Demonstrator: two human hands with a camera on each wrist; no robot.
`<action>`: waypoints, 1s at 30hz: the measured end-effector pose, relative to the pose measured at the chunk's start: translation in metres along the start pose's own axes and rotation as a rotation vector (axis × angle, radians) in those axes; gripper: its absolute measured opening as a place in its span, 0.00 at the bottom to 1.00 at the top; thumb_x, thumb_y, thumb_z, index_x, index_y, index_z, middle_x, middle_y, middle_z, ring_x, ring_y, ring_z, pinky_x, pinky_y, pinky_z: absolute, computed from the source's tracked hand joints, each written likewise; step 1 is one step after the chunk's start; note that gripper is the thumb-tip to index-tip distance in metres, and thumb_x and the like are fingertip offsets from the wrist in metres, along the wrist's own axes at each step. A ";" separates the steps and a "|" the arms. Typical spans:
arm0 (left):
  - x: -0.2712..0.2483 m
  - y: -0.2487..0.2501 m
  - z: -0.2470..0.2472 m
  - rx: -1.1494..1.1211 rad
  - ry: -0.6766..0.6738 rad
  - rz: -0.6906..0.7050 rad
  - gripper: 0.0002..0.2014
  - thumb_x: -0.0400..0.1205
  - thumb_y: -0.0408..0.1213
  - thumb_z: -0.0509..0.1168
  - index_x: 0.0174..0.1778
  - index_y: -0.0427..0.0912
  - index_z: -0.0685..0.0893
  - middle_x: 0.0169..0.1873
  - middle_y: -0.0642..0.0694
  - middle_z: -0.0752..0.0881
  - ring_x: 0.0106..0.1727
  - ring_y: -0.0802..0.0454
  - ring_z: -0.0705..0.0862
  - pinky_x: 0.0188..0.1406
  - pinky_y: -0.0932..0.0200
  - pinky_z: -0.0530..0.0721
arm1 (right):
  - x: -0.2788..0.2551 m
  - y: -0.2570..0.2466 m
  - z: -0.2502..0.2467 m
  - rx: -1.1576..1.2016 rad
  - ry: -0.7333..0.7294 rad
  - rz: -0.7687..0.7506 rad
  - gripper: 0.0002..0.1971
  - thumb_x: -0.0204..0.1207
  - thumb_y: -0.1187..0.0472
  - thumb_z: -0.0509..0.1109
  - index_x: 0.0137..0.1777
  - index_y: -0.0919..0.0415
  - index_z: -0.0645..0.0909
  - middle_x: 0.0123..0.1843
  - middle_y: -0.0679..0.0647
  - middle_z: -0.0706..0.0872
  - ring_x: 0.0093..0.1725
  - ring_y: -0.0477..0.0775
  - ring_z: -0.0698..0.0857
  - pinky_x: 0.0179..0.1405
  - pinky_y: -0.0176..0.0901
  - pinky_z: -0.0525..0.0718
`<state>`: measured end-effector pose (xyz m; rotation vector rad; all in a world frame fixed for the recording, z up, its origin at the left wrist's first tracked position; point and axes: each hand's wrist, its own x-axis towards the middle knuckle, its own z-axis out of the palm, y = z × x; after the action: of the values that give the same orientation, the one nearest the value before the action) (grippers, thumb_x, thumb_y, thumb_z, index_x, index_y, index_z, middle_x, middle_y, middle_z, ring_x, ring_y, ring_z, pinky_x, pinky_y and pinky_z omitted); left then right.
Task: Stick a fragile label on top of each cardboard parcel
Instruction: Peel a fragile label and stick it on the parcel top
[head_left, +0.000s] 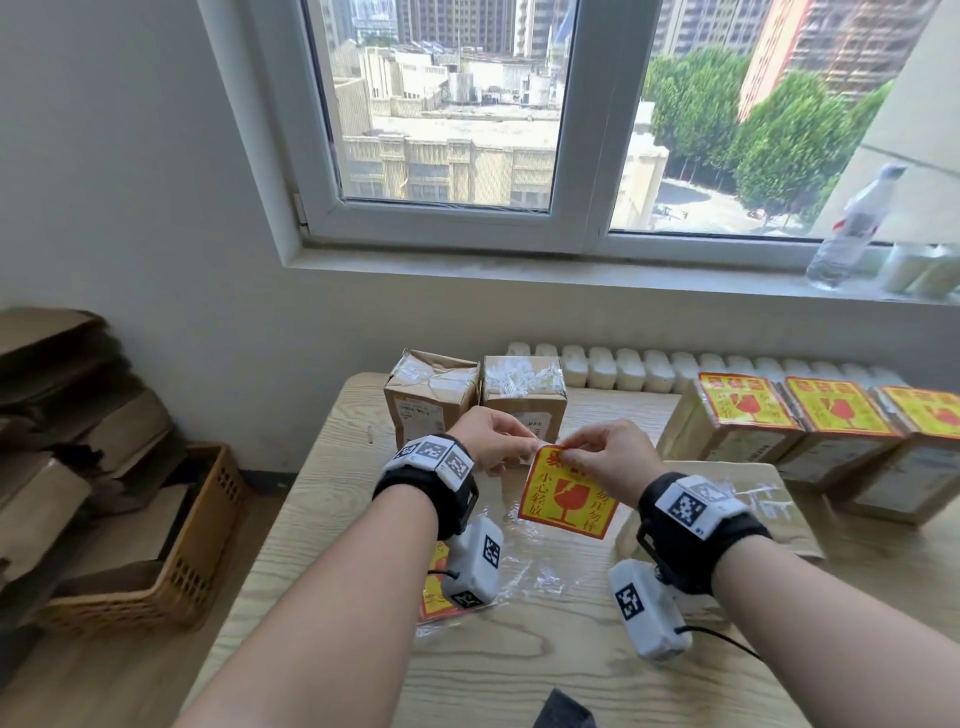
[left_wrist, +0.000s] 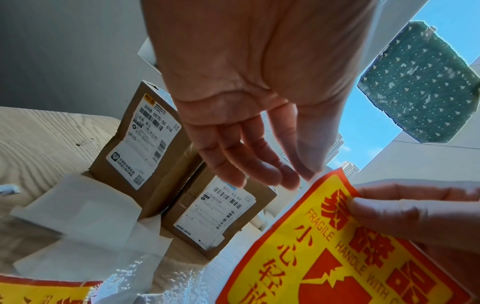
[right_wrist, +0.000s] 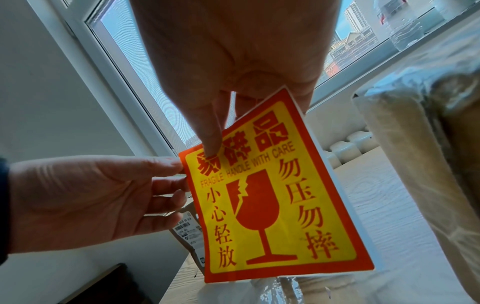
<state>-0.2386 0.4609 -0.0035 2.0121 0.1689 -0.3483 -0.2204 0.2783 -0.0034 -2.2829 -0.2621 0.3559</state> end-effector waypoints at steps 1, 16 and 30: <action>0.000 0.000 0.000 -0.003 -0.002 -0.002 0.10 0.79 0.40 0.72 0.52 0.39 0.89 0.43 0.46 0.88 0.41 0.54 0.83 0.44 0.60 0.84 | 0.000 0.000 0.000 0.001 -0.002 0.000 0.02 0.76 0.55 0.73 0.43 0.47 0.86 0.44 0.50 0.90 0.45 0.50 0.89 0.46 0.49 0.90; 0.002 0.004 0.005 -0.058 -0.045 -0.039 0.05 0.80 0.40 0.70 0.40 0.44 0.86 0.40 0.45 0.88 0.45 0.49 0.84 0.47 0.57 0.85 | -0.006 -0.003 -0.003 -0.102 0.156 -0.145 0.07 0.71 0.59 0.77 0.47 0.48 0.86 0.44 0.45 0.90 0.46 0.44 0.88 0.51 0.45 0.89; 0.002 0.008 0.009 -0.174 -0.052 -0.048 0.06 0.82 0.35 0.66 0.40 0.42 0.85 0.37 0.46 0.87 0.41 0.51 0.85 0.50 0.56 0.85 | -0.015 -0.015 0.007 -0.467 0.231 -0.381 0.03 0.77 0.58 0.70 0.46 0.54 0.86 0.47 0.45 0.81 0.48 0.47 0.79 0.43 0.34 0.73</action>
<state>-0.2363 0.4490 -0.0016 1.8281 0.2076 -0.4022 -0.2380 0.2886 0.0063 -2.6227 -0.7067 -0.1864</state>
